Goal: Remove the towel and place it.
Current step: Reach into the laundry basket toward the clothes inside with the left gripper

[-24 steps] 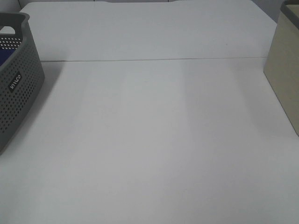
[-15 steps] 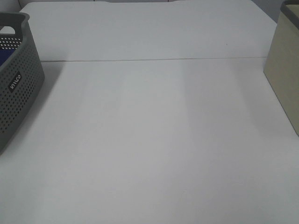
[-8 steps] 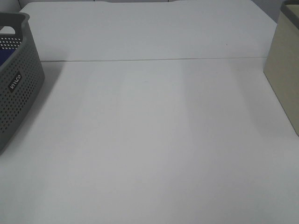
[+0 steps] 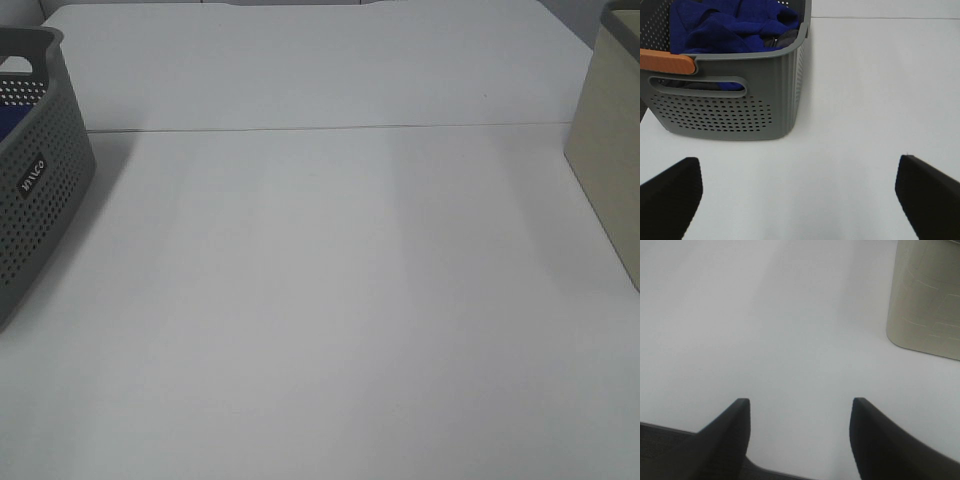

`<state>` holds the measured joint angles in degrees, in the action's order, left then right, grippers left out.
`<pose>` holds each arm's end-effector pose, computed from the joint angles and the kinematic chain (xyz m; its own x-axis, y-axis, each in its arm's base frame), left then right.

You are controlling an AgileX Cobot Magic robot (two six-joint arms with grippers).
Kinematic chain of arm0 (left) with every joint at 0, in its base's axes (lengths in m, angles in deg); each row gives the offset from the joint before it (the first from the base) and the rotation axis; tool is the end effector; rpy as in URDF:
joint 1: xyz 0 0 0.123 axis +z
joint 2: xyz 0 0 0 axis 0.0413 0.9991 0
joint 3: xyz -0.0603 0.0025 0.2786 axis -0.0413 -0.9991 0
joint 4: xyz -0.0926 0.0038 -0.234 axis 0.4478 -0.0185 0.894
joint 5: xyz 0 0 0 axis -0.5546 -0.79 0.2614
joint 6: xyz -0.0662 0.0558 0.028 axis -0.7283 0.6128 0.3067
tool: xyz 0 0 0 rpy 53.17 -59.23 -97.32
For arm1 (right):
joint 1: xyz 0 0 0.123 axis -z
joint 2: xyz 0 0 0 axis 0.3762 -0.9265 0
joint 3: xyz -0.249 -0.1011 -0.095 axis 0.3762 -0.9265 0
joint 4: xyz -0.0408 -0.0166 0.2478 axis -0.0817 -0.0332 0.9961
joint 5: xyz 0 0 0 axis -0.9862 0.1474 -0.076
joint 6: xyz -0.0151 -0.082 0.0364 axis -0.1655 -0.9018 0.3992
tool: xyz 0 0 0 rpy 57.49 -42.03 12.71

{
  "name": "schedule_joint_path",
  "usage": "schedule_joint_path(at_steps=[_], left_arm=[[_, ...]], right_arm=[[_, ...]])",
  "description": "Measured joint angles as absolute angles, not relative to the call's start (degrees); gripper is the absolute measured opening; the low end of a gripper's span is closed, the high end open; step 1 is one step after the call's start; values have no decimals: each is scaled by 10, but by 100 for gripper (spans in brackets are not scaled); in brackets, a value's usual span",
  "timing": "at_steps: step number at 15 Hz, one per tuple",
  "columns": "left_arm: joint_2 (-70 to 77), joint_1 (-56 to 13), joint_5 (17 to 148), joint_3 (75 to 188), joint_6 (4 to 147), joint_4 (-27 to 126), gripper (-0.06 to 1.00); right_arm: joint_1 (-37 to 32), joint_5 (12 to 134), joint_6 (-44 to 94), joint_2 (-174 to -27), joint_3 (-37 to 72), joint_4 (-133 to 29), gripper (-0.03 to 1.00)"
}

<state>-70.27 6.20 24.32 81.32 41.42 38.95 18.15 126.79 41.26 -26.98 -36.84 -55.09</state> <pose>-0.0086 -0.0051 0.2805 -0.4529 -0.0572 -0.8897 -0.0343 0.9983 -0.0467 -0.0029 0.0061 0.2614 -0.5118 -0.1152 -0.8513 -0.1682 0.9852 -0.0322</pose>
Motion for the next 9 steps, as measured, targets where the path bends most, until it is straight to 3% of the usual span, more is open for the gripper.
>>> schedule_joint_path(at_steps=[9], left_arm=[[-703, 62, 243, 813, 414, 390, 98]], right_arm=[[181, 1268, 413, -270, -368, -551, 59]])
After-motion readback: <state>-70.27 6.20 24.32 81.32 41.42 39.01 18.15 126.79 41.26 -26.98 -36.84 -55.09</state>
